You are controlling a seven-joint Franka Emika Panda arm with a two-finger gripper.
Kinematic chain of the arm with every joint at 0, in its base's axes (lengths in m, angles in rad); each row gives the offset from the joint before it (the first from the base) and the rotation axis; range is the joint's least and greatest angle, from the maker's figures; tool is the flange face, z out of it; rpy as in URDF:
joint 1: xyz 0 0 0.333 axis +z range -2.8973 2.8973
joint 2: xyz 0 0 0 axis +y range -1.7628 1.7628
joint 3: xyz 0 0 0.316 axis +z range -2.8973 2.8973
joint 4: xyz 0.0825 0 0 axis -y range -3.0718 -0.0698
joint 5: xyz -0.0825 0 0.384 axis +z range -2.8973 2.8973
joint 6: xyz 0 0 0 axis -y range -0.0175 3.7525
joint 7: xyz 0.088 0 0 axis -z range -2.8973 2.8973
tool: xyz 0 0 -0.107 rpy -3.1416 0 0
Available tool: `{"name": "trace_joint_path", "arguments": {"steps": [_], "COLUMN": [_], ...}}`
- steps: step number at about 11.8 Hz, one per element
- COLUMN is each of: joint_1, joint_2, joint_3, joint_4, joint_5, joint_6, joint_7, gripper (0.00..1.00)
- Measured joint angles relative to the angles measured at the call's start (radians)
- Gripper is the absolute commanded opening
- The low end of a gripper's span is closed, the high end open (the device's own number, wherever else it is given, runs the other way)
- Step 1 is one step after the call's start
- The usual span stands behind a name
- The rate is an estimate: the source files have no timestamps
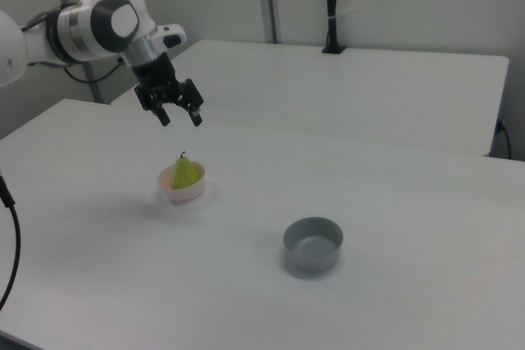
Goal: Place the pear in the bowl
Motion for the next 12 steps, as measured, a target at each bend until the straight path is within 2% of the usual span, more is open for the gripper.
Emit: {"name": "trace_joint_path", "arguments": {"steps": [4,6,9,12], "joint_1": [-0.113,-0.123,-0.117,-0.115], "joint_2": [-0.155,-0.198,-0.210,-0.215], "joint_3": [-0.028,-0.053,-0.053,-0.053], "joint_4": [0.010,0.009,0.009,0.009], "joint_5": [0.150,0.166,0.167,0.167], "joint_6": [-0.191,-0.263,-0.336,-0.345], "joint_7": [-0.199,-0.214,-0.213,-0.187], "gripper": [1.00,1.00,1.00,1.00]}}
